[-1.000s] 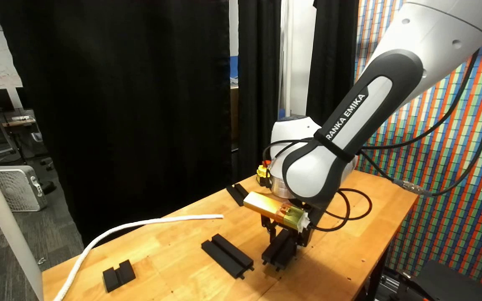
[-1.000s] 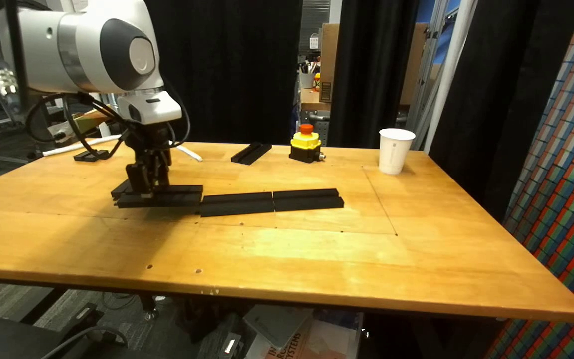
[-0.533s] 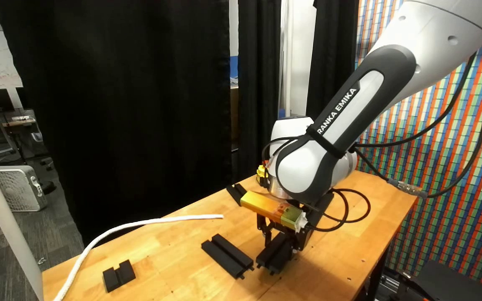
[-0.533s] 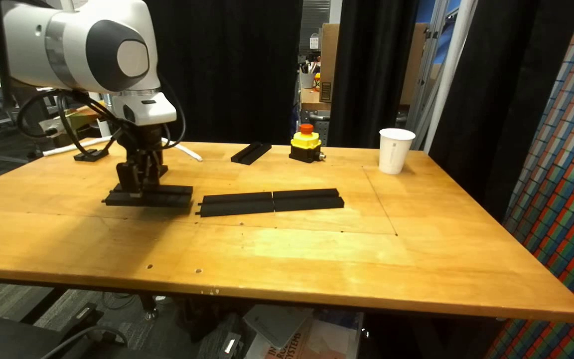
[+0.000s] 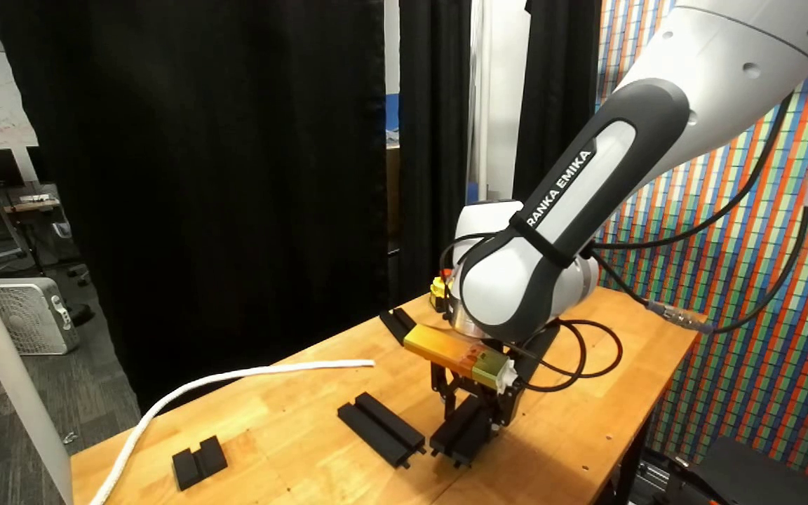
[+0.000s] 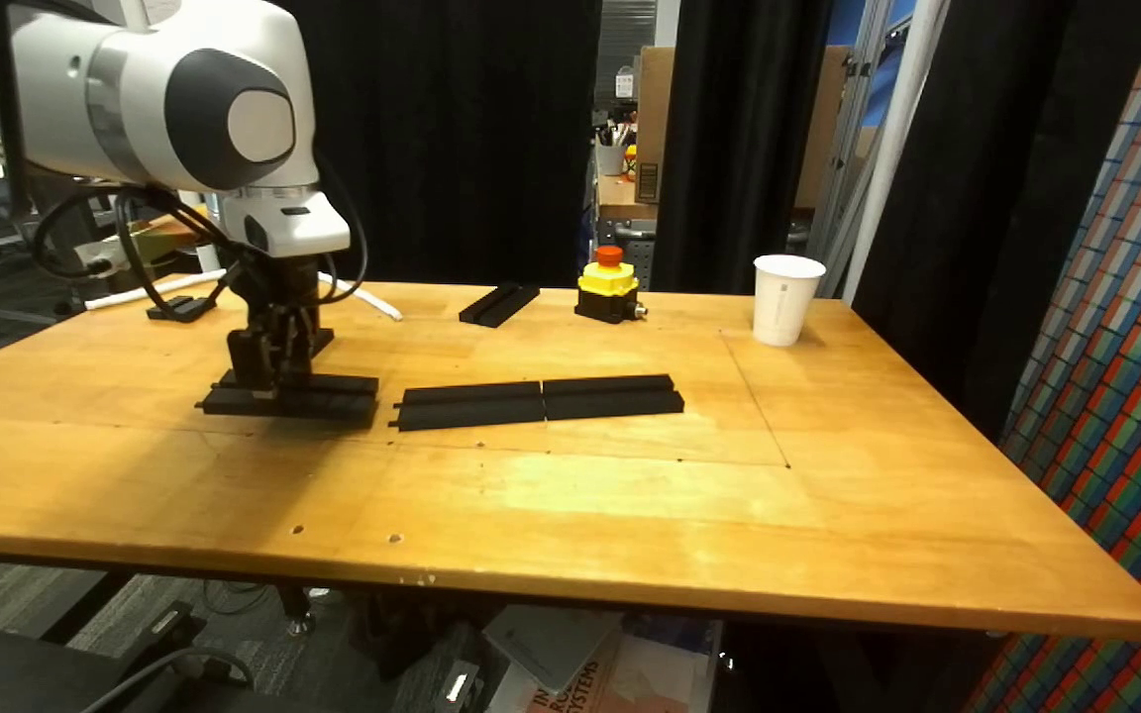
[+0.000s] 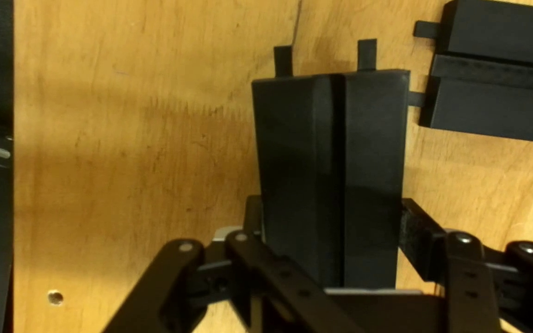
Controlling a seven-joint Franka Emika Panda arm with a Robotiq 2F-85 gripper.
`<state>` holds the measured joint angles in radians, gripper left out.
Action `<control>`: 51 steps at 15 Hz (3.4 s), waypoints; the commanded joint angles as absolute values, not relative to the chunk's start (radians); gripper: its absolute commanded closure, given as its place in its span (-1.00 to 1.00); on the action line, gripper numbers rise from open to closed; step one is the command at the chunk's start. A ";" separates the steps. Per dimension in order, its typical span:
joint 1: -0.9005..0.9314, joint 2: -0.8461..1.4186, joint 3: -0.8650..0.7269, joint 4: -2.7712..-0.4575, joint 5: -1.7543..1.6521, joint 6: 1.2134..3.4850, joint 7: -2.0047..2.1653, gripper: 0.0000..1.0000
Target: Connect the four black objects together
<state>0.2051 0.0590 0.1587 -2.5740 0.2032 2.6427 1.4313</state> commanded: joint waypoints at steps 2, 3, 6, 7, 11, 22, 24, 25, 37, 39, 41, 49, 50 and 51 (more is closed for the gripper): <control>0.197 0.060 0.163 -2.577 0.226 2.662 1.391 0.06; 0.196 0.060 0.162 -2.577 0.225 2.661 1.388 0.06; 0.194 0.060 0.157 -2.578 0.214 2.654 1.389 0.06; 0.194 0.058 0.155 -2.578 0.210 2.651 1.390 0.06; 0.190 0.062 0.147 -2.573 0.189 2.642 1.393 0.06; 0.178 0.068 0.122 -2.563 0.129 2.621 1.382 0.06; 0.175 0.070 0.119 -2.561 0.126 2.620 1.373 0.06; 0.173 0.072 0.119 -2.559 0.130 2.621 1.366 0.06; 0.170 0.079 0.121 -2.564 0.155 2.630 1.348 0.06; 0.170 0.080 0.121 -2.565 0.158 2.632 1.346 0.06; 0.169 0.082 0.121 -2.566 0.158 2.632 1.347 0.06; 0.169 0.088 0.122 -2.564 0.160 2.637 1.343 0.06; 0.169 0.088 0.122 -2.564 0.164 2.640 1.342 0.06; 0.169 0.089 0.122 -2.564 0.164 2.643 1.342 -0.86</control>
<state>0.1775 0.0885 0.1206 -2.5725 0.1429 2.6374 1.3693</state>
